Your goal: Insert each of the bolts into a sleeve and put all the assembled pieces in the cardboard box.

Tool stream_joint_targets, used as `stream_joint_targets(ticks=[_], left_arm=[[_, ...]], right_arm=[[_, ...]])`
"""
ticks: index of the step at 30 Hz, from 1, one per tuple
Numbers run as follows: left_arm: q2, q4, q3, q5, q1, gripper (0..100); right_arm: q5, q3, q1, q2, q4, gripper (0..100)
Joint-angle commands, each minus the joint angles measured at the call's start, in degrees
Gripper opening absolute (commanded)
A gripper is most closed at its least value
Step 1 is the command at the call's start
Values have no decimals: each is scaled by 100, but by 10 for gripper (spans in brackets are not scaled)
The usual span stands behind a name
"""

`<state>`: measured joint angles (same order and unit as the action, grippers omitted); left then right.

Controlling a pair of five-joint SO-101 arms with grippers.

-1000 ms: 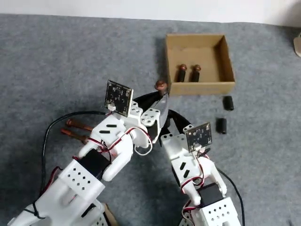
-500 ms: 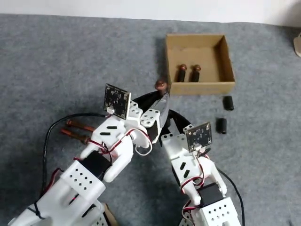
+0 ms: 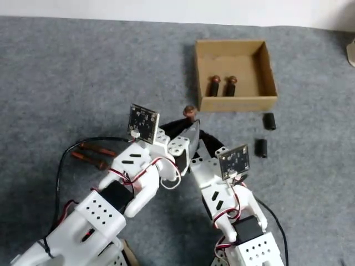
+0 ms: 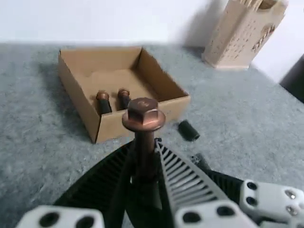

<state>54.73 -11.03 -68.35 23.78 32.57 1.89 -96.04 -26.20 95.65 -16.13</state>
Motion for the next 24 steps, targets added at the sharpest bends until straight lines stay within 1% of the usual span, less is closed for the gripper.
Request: stream_joint_targets(ticks=[1,2,4,6,9,11,13,17,20,24], left_arm=[[180,-387,57,18,-119,38],[180,-484,48,18,-163,76],[180,-686,48,18,-207,190],[180,-1090,84,53,-215,296],[180,-1873,224,62,-215,384],[180,-2233,347,62,-286,412],[180,-2391,444,62,-488,426],[180,-2400,418,62,-1191,425],[171,-2400,409,62,-1525,425],[127,-2382,400,53,-1701,425]], right_arm=[[-26,-822,84,57,-4,5],[-26,-822,119,57,4,5],[-44,-822,136,57,4,5],[-62,-822,136,57,-4,5],[-62,-822,215,57,-4,5],[-62,-822,338,57,-4,5],[-70,-822,514,57,-4,5],[-70,-822,787,22,-13,5],[-70,-787,884,13,-75,5],[-185,-136,954,4,-963,5]])
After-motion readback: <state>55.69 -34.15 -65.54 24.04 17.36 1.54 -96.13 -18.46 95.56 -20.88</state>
